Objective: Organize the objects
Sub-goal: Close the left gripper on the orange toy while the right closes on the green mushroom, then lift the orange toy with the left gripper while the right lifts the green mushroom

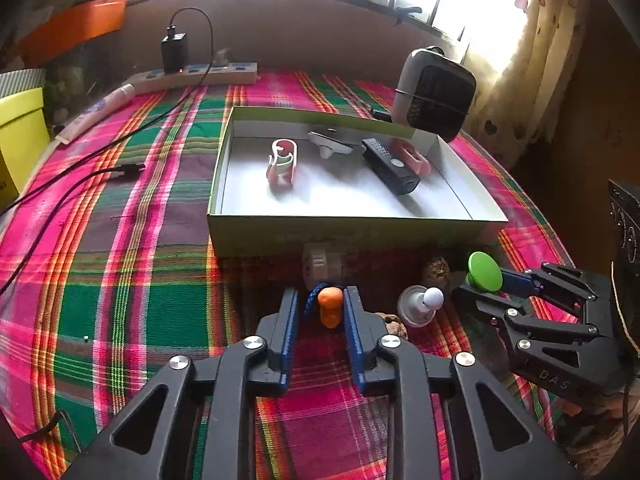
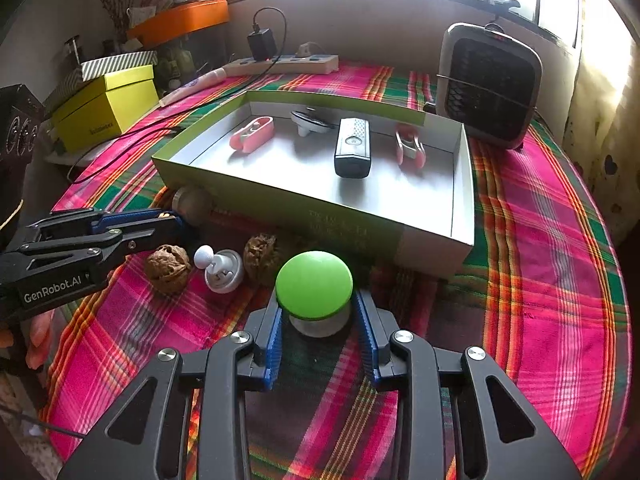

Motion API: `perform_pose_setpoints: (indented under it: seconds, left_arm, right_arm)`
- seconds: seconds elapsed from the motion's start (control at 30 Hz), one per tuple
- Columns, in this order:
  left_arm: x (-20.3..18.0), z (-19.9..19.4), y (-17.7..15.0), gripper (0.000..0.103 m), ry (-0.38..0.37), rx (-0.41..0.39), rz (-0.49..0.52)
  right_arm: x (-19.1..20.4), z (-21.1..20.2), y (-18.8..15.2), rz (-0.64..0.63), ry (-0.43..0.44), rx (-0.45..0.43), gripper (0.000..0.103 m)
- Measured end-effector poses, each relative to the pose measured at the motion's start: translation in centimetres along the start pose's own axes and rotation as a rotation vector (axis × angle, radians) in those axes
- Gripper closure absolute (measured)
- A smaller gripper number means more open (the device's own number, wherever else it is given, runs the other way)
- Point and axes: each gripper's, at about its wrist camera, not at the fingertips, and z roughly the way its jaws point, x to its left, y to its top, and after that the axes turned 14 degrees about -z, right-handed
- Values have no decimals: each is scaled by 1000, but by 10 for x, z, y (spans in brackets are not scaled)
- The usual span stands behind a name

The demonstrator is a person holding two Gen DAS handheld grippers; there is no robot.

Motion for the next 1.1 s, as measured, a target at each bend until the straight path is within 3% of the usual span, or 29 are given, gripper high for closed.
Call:
perform_pose_setpoints:
  seconds: [0.13,0.5,0.63,1.1]
  left_arm:
    - [-1,-1,-2,90,-6,-6,3]
    - [-1,-4,-5,92,3,-15,6]
    - [-1,-5,-5,92,10,-20,8]
    - [3,-9,-6,93,18,-30,-3]
  right_arm:
    - [0,0,0,0,0,0,70]
    - [0,-3,-2,4,-2,-8,71]
    - [-1,-7,-2,7,-1,-29,85]
    - [-4,-11,-3,18,4,-50,85]
